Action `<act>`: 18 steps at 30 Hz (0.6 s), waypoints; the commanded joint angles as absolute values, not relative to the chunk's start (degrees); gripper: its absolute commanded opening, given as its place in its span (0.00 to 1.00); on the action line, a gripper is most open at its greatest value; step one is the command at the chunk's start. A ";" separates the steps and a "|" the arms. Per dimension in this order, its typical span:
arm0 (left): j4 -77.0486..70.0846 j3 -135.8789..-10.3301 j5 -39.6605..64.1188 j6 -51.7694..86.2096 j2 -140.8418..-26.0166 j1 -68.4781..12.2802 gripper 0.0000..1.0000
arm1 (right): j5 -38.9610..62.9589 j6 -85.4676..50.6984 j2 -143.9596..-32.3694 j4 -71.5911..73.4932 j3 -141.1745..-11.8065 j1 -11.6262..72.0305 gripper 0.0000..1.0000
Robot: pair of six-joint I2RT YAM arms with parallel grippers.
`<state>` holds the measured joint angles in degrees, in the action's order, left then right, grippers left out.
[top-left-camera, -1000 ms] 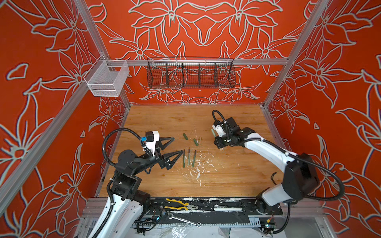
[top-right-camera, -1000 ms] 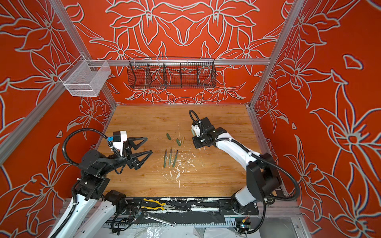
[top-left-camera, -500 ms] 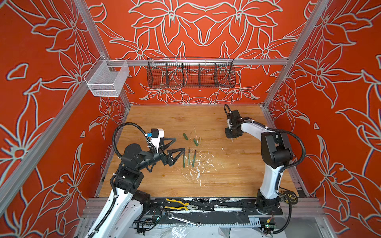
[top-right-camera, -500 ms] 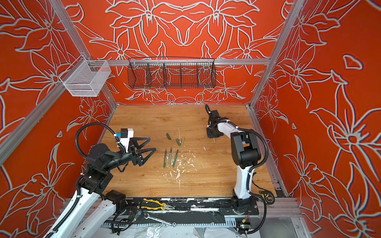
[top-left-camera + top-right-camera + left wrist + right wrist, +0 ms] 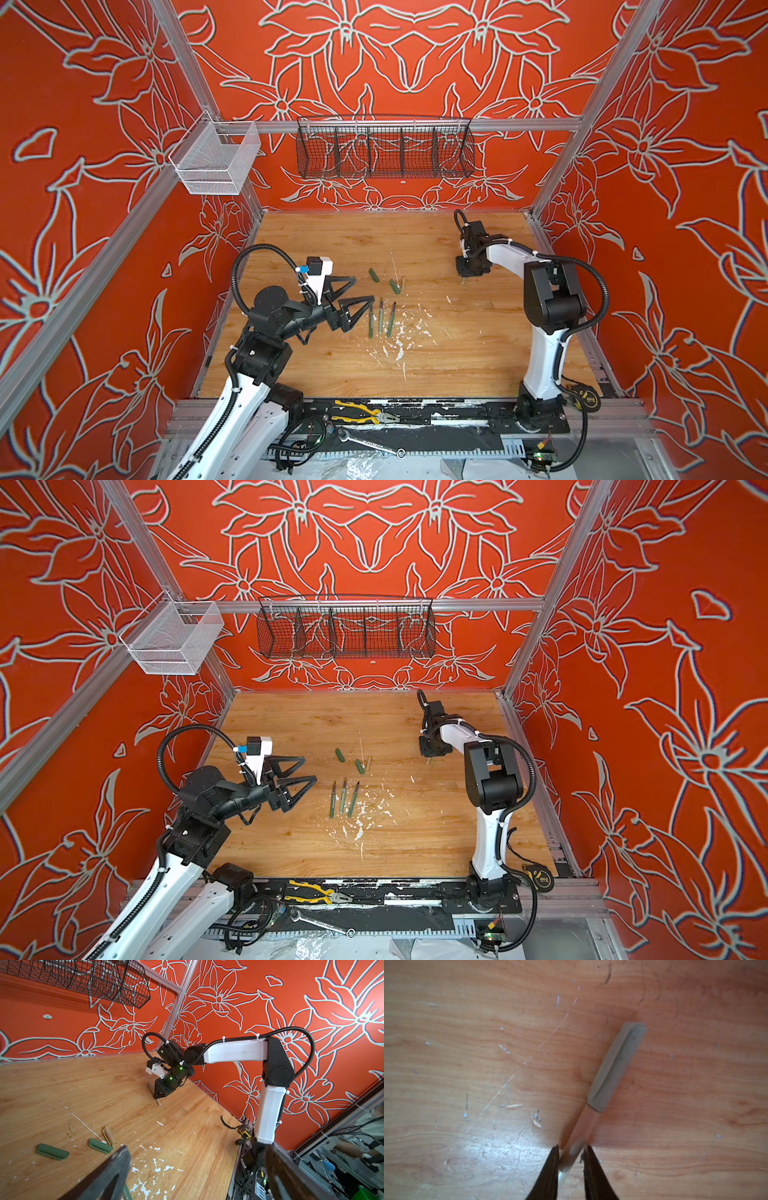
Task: Insert pens into pen caps
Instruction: Place a pen at the top-right of the table.
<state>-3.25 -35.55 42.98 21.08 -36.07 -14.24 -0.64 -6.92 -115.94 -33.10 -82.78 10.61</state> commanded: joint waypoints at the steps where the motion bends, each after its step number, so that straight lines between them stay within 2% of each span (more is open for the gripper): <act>1: -4.54 -36.01 43.86 21.57 -36.47 -13.97 0.98 | 1.08 -7.06 -112.41 -34.82 -82.99 11.11 0.29; 6: 1.01 -37.21 41.52 19.88 -35.10 -13.98 0.98 | 2.42 -7.65 -105.74 -37.46 -81.06 15.19 0.43; 11: 14.78 -40.87 34.56 14.19 -33.32 -13.97 0.98 | 2.95 -11.72 -97.30 -36.67 -75.13 24.88 0.61; 18: 20.97 -42.70 21.46 13.66 -31.51 -13.96 0.98 | 1.84 -24.60 -93.29 -31.95 -69.05 41.48 0.62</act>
<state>16.67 -42.30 28.73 14.90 -32.25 -14.24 2.48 -16.91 -93.30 -33.10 -71.09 37.23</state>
